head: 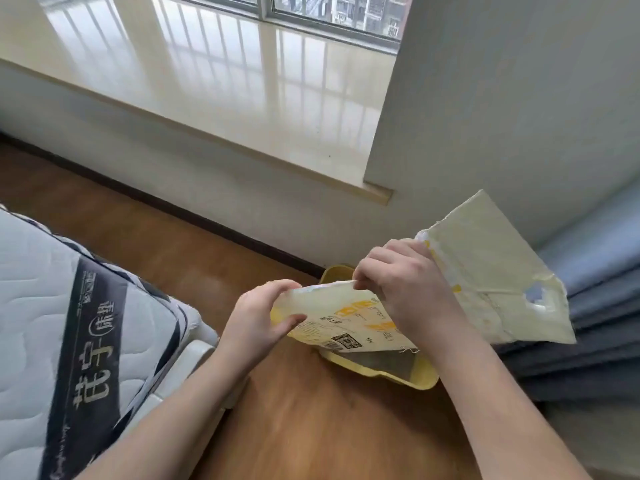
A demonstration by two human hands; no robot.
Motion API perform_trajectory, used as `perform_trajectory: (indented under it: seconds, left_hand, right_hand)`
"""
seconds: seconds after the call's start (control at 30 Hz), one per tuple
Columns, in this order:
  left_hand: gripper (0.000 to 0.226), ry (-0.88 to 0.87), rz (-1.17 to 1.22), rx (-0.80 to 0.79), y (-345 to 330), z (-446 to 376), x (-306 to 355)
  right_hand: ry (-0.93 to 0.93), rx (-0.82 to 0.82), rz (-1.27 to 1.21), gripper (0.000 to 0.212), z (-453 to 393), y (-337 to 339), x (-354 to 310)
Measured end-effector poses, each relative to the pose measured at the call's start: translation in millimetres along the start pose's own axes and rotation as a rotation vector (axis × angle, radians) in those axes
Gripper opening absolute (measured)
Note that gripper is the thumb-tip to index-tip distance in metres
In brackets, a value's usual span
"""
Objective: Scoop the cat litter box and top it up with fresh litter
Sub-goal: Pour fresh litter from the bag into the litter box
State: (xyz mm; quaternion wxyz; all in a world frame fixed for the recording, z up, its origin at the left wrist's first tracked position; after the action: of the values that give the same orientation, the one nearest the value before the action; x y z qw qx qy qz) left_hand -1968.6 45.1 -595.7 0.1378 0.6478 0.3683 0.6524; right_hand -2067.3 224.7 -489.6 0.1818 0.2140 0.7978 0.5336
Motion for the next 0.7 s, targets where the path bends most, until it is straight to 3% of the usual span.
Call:
perform_trajectory:
  seconds: [0.07, 0.27, 0.7]
  left_hand:
    - [0.040, 0.013, -0.082, -0.047, -16.3, -9.9, -35.9]
    - [0.005, 0.019, -0.103, -0.087, -55.8, -30.1, -106.2]
    - [0.004, -0.018, 0.009, 0.017, -67.2, -37.2, -155.3]
  right_hand:
    - [-0.006, 0.043, -0.019, 0.018, 5.7, -23.3, 10.2]
    - [-0.040, 0.169, -0.005, 0.010, 26.7, -90.0, 33.2]
    - [-0.165, 0.254, -0.097, 0.018, 31.9, -170.9, 56.4]
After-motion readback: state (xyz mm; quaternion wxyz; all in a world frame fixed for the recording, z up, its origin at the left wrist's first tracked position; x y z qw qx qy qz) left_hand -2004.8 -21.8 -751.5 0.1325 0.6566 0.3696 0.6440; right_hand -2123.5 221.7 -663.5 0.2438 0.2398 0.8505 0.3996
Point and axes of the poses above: each hand's wrist, its own z-axis away from the middle knuckle, its own y-axis out of the back of the hand, x = y × z, the point moved 5 cm from there along -z, towards the middle knuckle, and after that the axes turned 4 degrees about z, right-handed, at the moved point
